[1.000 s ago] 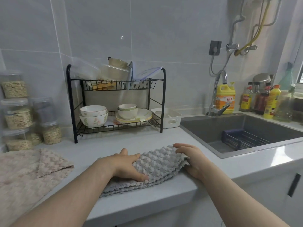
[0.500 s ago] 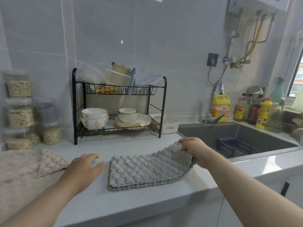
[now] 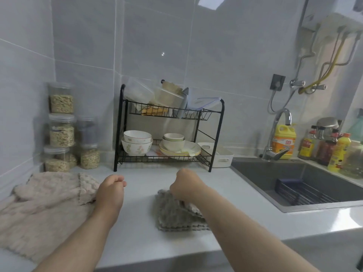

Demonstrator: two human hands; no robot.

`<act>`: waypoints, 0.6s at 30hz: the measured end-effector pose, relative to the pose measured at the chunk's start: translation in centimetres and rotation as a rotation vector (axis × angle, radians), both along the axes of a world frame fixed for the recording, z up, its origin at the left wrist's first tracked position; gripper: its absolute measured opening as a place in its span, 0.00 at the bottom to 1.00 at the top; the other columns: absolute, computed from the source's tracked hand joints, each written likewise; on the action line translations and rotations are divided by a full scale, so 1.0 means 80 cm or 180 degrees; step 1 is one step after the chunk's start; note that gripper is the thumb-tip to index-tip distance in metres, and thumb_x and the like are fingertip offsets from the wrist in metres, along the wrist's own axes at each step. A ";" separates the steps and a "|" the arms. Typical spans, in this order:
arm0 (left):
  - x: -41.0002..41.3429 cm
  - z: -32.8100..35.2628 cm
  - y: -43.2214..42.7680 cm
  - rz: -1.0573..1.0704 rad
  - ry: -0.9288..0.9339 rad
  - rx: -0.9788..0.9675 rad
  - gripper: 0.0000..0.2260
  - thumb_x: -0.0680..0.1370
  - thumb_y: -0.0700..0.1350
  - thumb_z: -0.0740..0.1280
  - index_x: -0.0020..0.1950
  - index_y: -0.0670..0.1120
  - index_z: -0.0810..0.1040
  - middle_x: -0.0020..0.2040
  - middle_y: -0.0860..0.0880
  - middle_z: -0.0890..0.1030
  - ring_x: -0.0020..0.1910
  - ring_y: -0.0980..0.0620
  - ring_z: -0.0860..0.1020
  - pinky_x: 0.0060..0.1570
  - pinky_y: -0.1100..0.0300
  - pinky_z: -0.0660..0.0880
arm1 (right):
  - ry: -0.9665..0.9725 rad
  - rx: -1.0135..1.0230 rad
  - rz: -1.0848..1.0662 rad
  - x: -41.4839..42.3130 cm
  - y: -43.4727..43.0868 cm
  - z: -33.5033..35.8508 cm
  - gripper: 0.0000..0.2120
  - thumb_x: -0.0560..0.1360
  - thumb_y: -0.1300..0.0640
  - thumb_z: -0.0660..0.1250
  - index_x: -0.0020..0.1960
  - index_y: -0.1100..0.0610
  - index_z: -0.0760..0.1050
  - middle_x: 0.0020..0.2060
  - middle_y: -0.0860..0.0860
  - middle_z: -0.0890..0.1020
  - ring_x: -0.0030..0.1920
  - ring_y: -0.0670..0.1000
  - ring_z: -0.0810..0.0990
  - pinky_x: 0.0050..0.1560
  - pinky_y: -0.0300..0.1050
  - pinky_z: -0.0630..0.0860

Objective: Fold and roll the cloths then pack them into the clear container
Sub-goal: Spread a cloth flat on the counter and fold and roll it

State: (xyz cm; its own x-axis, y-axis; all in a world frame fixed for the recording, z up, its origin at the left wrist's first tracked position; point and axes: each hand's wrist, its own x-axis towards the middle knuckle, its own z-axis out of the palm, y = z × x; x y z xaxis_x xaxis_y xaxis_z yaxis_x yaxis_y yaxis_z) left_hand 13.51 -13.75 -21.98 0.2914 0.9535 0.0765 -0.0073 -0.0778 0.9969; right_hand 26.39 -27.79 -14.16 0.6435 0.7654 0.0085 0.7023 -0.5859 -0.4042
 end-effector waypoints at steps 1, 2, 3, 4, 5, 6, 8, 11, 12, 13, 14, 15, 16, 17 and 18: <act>-0.001 0.002 -0.002 0.0003 -0.0043 -0.0035 0.17 0.66 0.41 0.57 0.52 0.45 0.76 0.52 0.43 0.80 0.50 0.45 0.75 0.57 0.49 0.72 | -0.0054 -0.0080 0.0014 -0.009 0.011 -0.012 0.11 0.75 0.61 0.61 0.35 0.59 0.64 0.36 0.54 0.72 0.36 0.53 0.69 0.35 0.42 0.67; -0.001 0.003 -0.003 0.0009 -0.0049 -0.0042 0.19 0.63 0.43 0.56 0.52 0.45 0.76 0.50 0.44 0.80 0.49 0.45 0.75 0.57 0.50 0.72 | -0.0109 -0.0118 0.0029 -0.017 0.021 -0.023 0.10 0.76 0.58 0.61 0.37 0.60 0.66 0.41 0.56 0.75 0.39 0.54 0.70 0.38 0.43 0.68; -0.001 0.004 -0.004 0.0014 -0.0042 -0.0043 0.21 0.62 0.43 0.55 0.52 0.45 0.76 0.49 0.45 0.80 0.49 0.45 0.75 0.56 0.50 0.72 | -0.0170 -0.0183 0.0039 -0.024 0.029 -0.034 0.08 0.77 0.56 0.61 0.42 0.60 0.69 0.49 0.58 0.76 0.44 0.56 0.72 0.41 0.44 0.69; -0.001 0.006 -0.005 0.0008 -0.0030 -0.0038 0.21 0.61 0.44 0.55 0.51 0.45 0.76 0.49 0.45 0.79 0.50 0.45 0.75 0.56 0.51 0.72 | -0.0223 -0.0262 0.0069 -0.029 0.036 -0.044 0.07 0.77 0.56 0.59 0.48 0.59 0.71 0.56 0.60 0.75 0.49 0.58 0.73 0.46 0.46 0.71; -0.001 0.006 -0.006 -0.0006 -0.0028 -0.0039 0.21 0.61 0.44 0.55 0.51 0.45 0.76 0.49 0.45 0.79 0.50 0.45 0.75 0.56 0.51 0.72 | -0.0296 -0.0355 0.0091 -0.034 0.039 -0.053 0.11 0.77 0.57 0.58 0.55 0.60 0.73 0.60 0.60 0.72 0.53 0.59 0.74 0.51 0.48 0.74; -0.001 0.007 -0.007 -0.0023 -0.0036 -0.0039 0.20 0.61 0.44 0.55 0.50 0.45 0.76 0.49 0.45 0.80 0.50 0.45 0.75 0.56 0.51 0.72 | -0.0420 -0.0475 0.0097 -0.038 0.041 -0.059 0.15 0.77 0.58 0.58 0.61 0.62 0.72 0.63 0.60 0.70 0.57 0.60 0.75 0.55 0.50 0.74; 0.000 0.007 -0.008 -0.0037 -0.0039 -0.0013 0.20 0.61 0.43 0.55 0.49 0.45 0.76 0.48 0.45 0.80 0.50 0.45 0.75 0.54 0.52 0.72 | -0.0710 -0.0639 0.0083 -0.046 0.040 -0.067 0.19 0.77 0.61 0.58 0.67 0.62 0.70 0.66 0.60 0.66 0.60 0.61 0.76 0.57 0.52 0.74; 0.001 0.006 -0.007 -0.0043 -0.0029 0.0022 0.21 0.60 0.43 0.55 0.50 0.45 0.77 0.48 0.45 0.80 0.50 0.46 0.76 0.53 0.53 0.71 | -0.1071 -0.0755 0.0202 -0.053 0.038 -0.073 0.21 0.78 0.62 0.56 0.70 0.63 0.66 0.67 0.61 0.66 0.64 0.61 0.73 0.59 0.53 0.73; 0.002 0.005 -0.006 -0.0044 -0.0019 0.0043 0.21 0.60 0.43 0.55 0.50 0.45 0.77 0.48 0.45 0.80 0.51 0.46 0.76 0.54 0.52 0.71 | -0.1138 -0.0766 0.0255 -0.055 0.037 -0.073 0.21 0.78 0.62 0.55 0.71 0.62 0.65 0.67 0.62 0.67 0.65 0.61 0.72 0.59 0.53 0.72; 0.002 0.005 -0.005 -0.0045 -0.0007 0.0060 0.21 0.60 0.43 0.55 0.49 0.45 0.77 0.48 0.45 0.80 0.51 0.46 0.76 0.54 0.52 0.72 | -0.1177 -0.0746 0.0285 -0.056 0.036 -0.074 0.21 0.78 0.61 0.54 0.71 0.62 0.64 0.67 0.62 0.68 0.65 0.62 0.72 0.59 0.53 0.72; 0.002 0.005 -0.005 -0.0056 -0.0004 0.0074 0.21 0.60 0.43 0.55 0.49 0.45 0.77 0.47 0.45 0.80 0.50 0.46 0.76 0.54 0.52 0.72 | -0.1196 -0.0716 0.0317 -0.056 0.035 -0.074 0.20 0.78 0.61 0.54 0.70 0.61 0.65 0.66 0.62 0.69 0.65 0.62 0.72 0.59 0.54 0.72; 0.002 0.004 -0.005 -0.0066 -0.0010 0.0076 0.21 0.61 0.43 0.55 0.49 0.44 0.77 0.47 0.46 0.79 0.50 0.46 0.76 0.53 0.53 0.71 | -0.1199 -0.0705 0.0346 -0.056 0.033 -0.074 0.19 0.78 0.61 0.54 0.69 0.61 0.65 0.66 0.62 0.70 0.65 0.62 0.72 0.58 0.54 0.72; 0.002 0.004 -0.005 -0.0083 -0.0031 0.0082 0.20 0.60 0.43 0.55 0.49 0.44 0.77 0.46 0.46 0.79 0.50 0.46 0.76 0.52 0.53 0.71 | -0.1177 -0.0717 0.0398 -0.056 0.030 -0.073 0.19 0.78 0.60 0.54 0.68 0.61 0.65 0.65 0.62 0.70 0.64 0.63 0.72 0.58 0.55 0.72; 0.002 0.004 -0.006 -0.0087 -0.0048 0.0088 0.20 0.60 0.43 0.55 0.48 0.44 0.77 0.46 0.46 0.79 0.50 0.46 0.76 0.52 0.53 0.71 | -0.1125 -0.0698 0.0491 -0.053 0.027 -0.073 0.19 0.78 0.59 0.54 0.69 0.60 0.65 0.65 0.62 0.70 0.64 0.64 0.72 0.59 0.55 0.71; 0.002 0.004 -0.006 -0.0092 -0.0054 0.0100 0.18 0.60 0.43 0.55 0.46 0.45 0.77 0.46 0.46 0.79 0.50 0.45 0.76 0.52 0.53 0.71 | -0.0985 -0.0619 0.0625 -0.050 0.023 -0.072 0.20 0.78 0.58 0.55 0.69 0.60 0.64 0.65 0.62 0.69 0.64 0.64 0.71 0.60 0.55 0.70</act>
State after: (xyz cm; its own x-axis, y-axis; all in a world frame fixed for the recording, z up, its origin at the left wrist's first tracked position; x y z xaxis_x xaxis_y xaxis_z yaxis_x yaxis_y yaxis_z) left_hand 13.69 -14.23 -21.65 0.3172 0.9418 0.1116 -0.0270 -0.1086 0.9937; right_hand 22.36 -25.98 -19.92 0.4749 0.8798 0.0218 0.8794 -0.4734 -0.0513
